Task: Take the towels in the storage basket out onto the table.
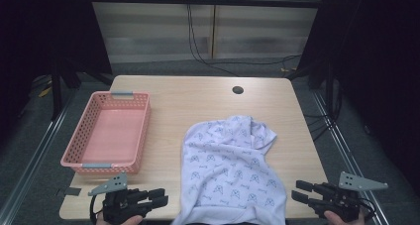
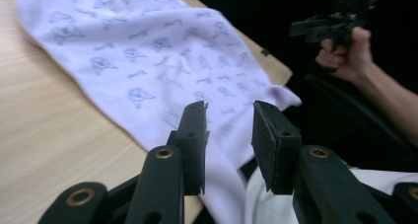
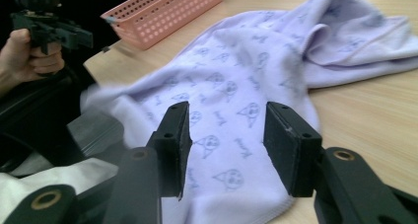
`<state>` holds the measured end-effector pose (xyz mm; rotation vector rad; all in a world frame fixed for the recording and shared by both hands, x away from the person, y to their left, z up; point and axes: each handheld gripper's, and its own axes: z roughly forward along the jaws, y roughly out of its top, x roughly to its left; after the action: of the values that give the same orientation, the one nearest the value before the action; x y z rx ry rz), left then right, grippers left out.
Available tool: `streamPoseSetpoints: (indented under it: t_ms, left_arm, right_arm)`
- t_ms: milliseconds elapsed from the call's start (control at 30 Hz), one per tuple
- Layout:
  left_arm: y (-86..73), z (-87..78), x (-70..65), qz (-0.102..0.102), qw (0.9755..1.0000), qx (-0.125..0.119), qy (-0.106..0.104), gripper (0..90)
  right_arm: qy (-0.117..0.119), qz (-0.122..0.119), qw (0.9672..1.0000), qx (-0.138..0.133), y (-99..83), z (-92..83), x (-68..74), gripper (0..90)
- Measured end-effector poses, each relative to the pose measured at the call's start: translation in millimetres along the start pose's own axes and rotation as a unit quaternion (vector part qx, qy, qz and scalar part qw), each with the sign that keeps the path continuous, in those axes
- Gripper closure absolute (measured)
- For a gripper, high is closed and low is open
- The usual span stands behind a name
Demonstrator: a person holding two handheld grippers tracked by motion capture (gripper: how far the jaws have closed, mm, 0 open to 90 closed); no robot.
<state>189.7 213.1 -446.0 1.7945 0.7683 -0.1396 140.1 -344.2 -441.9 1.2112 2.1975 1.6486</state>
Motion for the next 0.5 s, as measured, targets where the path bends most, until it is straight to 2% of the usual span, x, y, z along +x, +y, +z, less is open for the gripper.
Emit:
streamPoseSetpoints:
  t_ms: [67, 133, 200, 233, 267, 300, 333, 367, 433, 500]
  left_arm:
    - [6.0, 8.4, 9.3, 0.001, 0.9998, 0.009, 0.016, 64.2]
    - [14.7, 23.3, 21.1, 0.007, 0.9996, 0.019, 0.022, 62.4]
    - [24.4, 42.6, 34.7, 0.015, 0.9988, 0.037, 0.027, 61.5]
    - [28.2, 52.7, 42.4, 0.012, 0.9985, 0.049, 0.021, 62.6]
    - [31.4, 66.4, 50.1, 0.016, 0.9974, 0.063, 0.031, 64.2]
    - [32.7, 74.1, 53.4, 0.020, 0.9966, 0.072, 0.035, 65.0]
    - [34.1, 84.7, 57.3, 0.018, 0.9959, 0.084, 0.028, 65.6]
    - [35.1, 93.7, 59.4, 0.027, 0.9948, 0.094, 0.026, 64.7]
    - [35.9, 109.2, 60.6, 0.047, 0.9912, 0.116, 0.043, 61.3]
    - [33.7, 118.8, 64.9, 0.045, 0.9901, 0.126, 0.042, 59.2]
  right_arm:
    - [-0.015, 0.002, 0.9999, 0.003, 1.3, 3.7, -4.0, 51.7]
    - [-0.040, -0.013, 0.9989, 0.023, 4.5, 15.1, -9.3, 51.9]
    - [-0.037, -0.011, 0.9984, 0.041, 8.2, 28.1, -19.7, 56.5]
    - [-0.040, -0.012, 0.9980, 0.047, 10.7, 34.5, -23.9, 58.0]
    - [-0.037, -0.012, 0.9980, 0.050, 13.7, 40.8, -28.6, 60.8]
    - [-0.032, -0.015, 0.9978, 0.055, 17.3, 48.3, -34.5, 62.3]
    - [-0.034, -0.015, 0.9976, 0.058, 19.2, 53.1, -37.9, 62.2]
    - [-0.031, -0.016, 0.9972, 0.066, 21.1, 59.9, -42.0, 61.2]
    - [-0.029, -0.020, 0.9961, 0.082, 22.3, 74.1, -47.4, 58.3]
    - [-0.024, -0.027, 0.9941, 0.102, 22.0, 86.6, -48.3, 56.9]
